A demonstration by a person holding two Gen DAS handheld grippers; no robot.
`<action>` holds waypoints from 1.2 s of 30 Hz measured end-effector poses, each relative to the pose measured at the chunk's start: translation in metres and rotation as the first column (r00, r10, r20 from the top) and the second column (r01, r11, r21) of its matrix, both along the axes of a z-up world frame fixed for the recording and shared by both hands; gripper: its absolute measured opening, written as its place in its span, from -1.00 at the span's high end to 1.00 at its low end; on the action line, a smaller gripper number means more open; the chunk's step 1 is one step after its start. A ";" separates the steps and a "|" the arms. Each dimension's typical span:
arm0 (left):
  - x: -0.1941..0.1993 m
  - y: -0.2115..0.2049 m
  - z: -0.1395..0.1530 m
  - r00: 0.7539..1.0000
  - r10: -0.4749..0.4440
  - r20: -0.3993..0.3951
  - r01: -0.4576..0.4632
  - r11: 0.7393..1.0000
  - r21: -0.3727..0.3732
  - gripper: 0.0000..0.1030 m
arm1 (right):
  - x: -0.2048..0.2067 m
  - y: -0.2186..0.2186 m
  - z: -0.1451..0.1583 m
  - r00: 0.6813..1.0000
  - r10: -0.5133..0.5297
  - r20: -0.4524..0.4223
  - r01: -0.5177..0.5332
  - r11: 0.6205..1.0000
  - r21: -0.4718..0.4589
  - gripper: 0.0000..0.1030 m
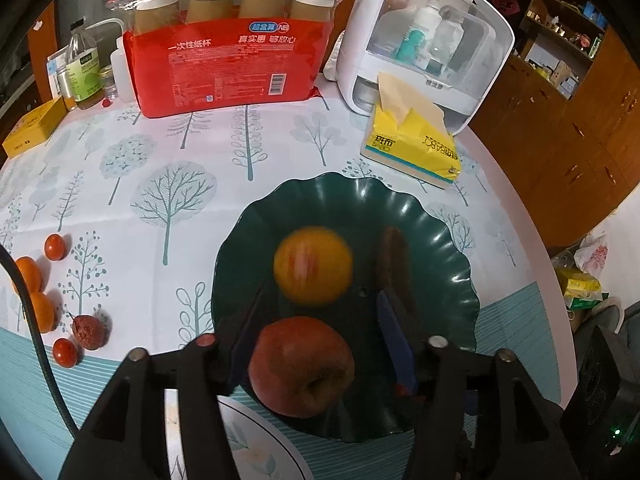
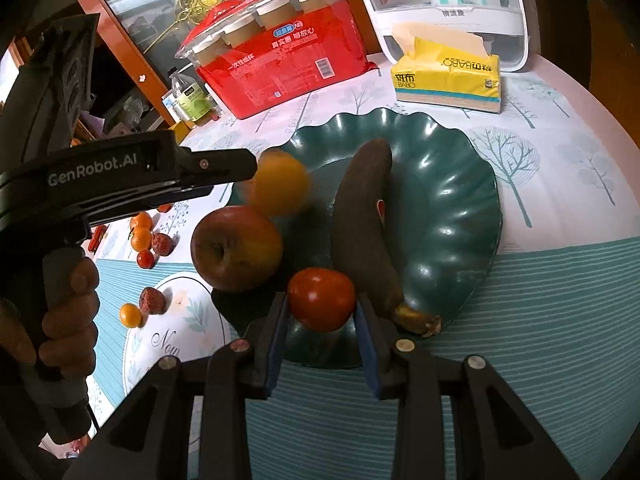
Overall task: Organize fruits
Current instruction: 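Open the right tool to drop the tomato while the left tool releases the citrus onto the plate, then move the right tool to the brown fruit while the left tool approaches the small orange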
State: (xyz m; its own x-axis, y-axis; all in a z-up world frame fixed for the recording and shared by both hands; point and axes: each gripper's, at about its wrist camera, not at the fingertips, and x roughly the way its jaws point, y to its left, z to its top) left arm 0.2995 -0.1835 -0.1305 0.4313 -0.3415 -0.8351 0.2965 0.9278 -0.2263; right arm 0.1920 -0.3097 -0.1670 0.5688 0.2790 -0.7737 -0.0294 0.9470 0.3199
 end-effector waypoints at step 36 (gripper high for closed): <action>-0.097 0.133 0.003 0.983 0.170 -0.066 -0.166 0.985 0.055 -0.47 | -0.039 0.037 0.004 0.988 -0.089 -0.126 0.092 0.996 0.019 -0.33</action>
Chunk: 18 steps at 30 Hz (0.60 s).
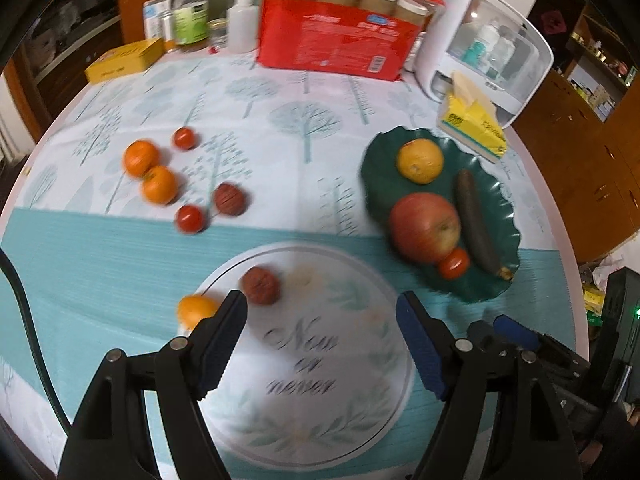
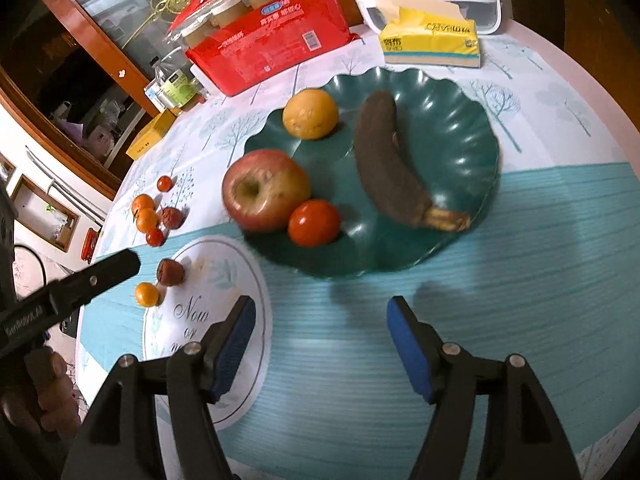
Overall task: Organize fruits
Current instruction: 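Move the right tool to the brown fruit while the left tool approaches the small orange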
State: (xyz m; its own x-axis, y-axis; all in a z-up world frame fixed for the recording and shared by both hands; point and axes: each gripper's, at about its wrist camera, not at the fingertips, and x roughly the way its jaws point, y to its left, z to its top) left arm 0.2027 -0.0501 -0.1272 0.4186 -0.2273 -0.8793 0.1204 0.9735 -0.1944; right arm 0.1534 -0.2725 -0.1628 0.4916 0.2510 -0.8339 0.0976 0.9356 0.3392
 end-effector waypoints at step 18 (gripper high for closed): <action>-0.012 0.103 -0.010 0.999 0.000 -0.053 0.000 1.000 0.003 -0.47 | 0.001 0.091 -0.005 1.000 -0.005 -0.029 0.006 1.000 0.019 -0.33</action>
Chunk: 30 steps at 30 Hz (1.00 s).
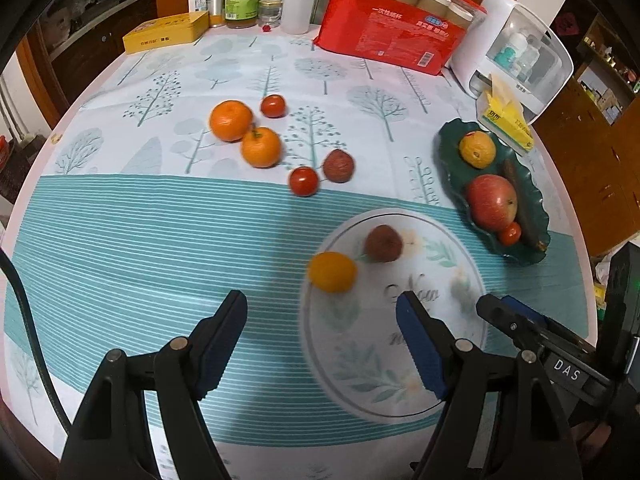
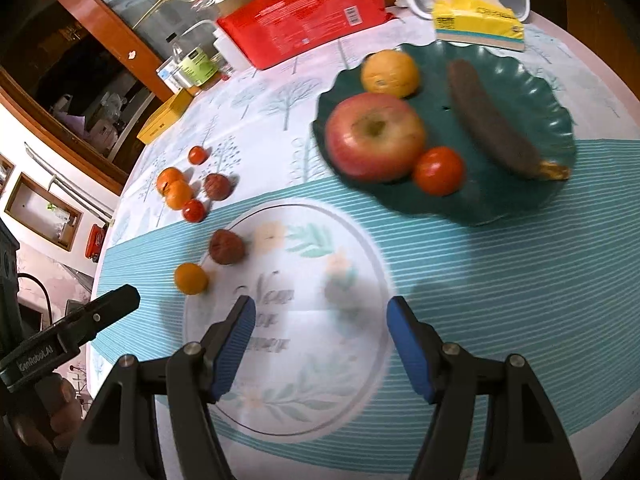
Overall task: Organize fruits
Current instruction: 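Move the right tool to the brown fruit while the left tool approaches the small orange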
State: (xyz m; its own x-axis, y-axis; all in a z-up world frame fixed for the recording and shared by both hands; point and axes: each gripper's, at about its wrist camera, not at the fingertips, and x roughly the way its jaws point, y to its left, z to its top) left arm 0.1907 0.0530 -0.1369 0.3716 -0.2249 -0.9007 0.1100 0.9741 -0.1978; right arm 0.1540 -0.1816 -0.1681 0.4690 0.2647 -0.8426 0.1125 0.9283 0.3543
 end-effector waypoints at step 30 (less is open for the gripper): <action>0.041 -0.005 -0.047 0.965 -0.253 -0.069 0.245 0.964 -0.107 -0.22 | 0.039 0.092 -0.010 0.925 0.359 0.121 -0.304 0.894 -0.331 0.00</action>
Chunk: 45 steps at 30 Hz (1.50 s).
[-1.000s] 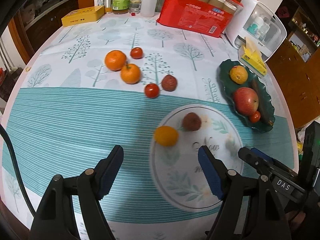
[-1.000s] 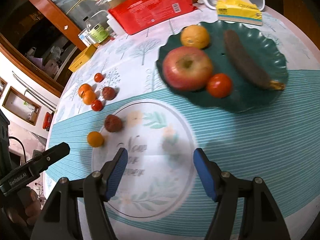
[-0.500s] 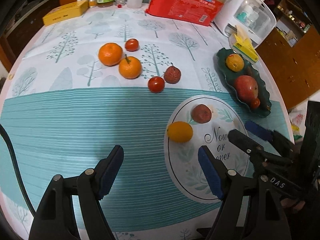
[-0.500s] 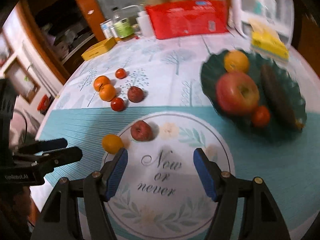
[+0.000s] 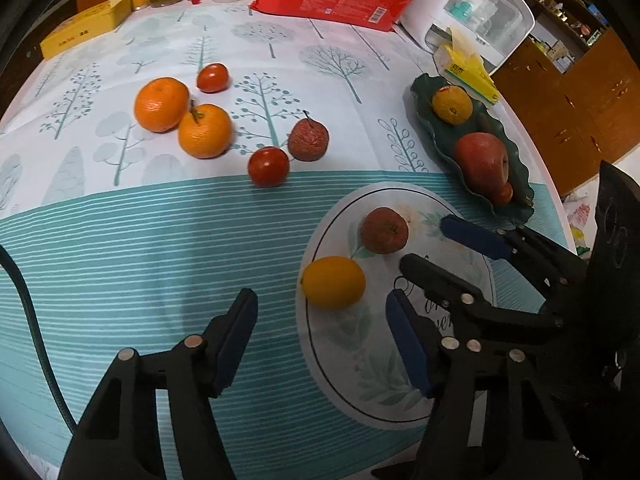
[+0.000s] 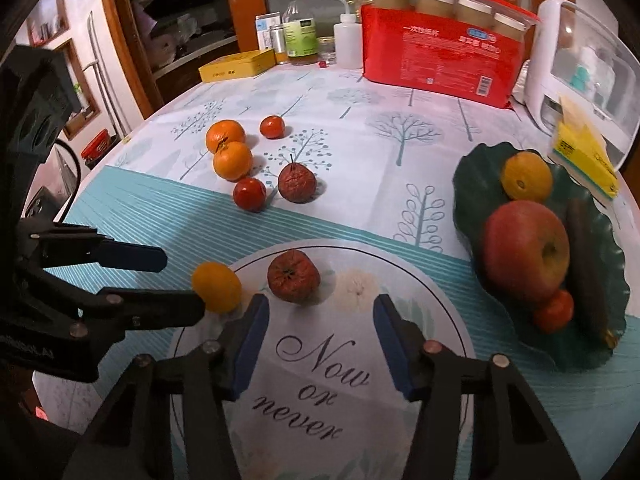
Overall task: Organize fruits
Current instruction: 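Move the right tool to the brown fruit while the left tool approaches the small orange, then close the left tool on the small orange while the right tool grasps the brown fruit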
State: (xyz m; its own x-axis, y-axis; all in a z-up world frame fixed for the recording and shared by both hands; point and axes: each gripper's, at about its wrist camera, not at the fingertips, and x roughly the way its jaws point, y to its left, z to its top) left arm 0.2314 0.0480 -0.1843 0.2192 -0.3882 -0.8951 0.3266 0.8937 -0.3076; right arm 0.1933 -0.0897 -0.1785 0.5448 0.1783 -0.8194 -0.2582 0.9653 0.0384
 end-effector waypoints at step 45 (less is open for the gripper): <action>-0.025 -0.031 0.009 0.998 -0.045 0.034 0.046 0.999 -0.023 0.30 | -0.029 -0.024 -0.006 0.998 -0.060 -0.031 0.062 0.996 0.061 0.41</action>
State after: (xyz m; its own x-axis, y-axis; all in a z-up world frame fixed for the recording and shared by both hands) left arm 0.2062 0.0168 -0.1752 0.2305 -0.4197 -0.8779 0.3773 0.8702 -0.3170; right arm 0.1638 -0.1137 -0.1843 0.5321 0.1961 -0.8236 -0.1970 0.9748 0.1048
